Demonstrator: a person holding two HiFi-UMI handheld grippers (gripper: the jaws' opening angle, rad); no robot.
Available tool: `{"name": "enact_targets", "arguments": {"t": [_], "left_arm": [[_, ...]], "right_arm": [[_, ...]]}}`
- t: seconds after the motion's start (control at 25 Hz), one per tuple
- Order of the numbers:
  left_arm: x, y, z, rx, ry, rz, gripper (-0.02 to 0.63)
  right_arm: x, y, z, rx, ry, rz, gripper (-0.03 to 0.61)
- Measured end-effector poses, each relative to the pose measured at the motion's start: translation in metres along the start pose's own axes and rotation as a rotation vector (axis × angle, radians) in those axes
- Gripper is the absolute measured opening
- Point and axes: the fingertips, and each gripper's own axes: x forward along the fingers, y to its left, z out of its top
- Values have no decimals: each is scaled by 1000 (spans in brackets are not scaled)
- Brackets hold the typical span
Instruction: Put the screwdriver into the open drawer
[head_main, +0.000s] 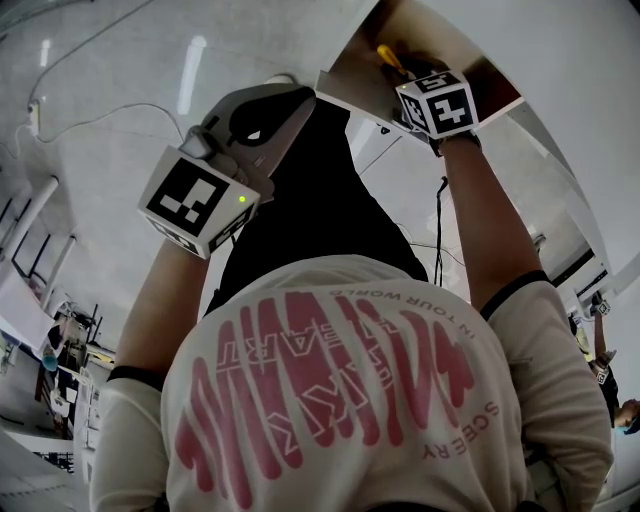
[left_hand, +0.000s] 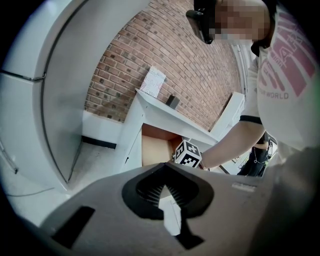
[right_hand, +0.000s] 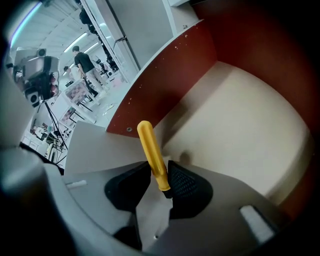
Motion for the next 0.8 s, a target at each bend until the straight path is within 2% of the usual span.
{"name": "enact_targets", "arguments": {"t": [0.8], "left_arm": [[-1,7,-7,-16,-9,9,5]], "right_arm": [[18,-10,-8,52,52,-25,120]]}}
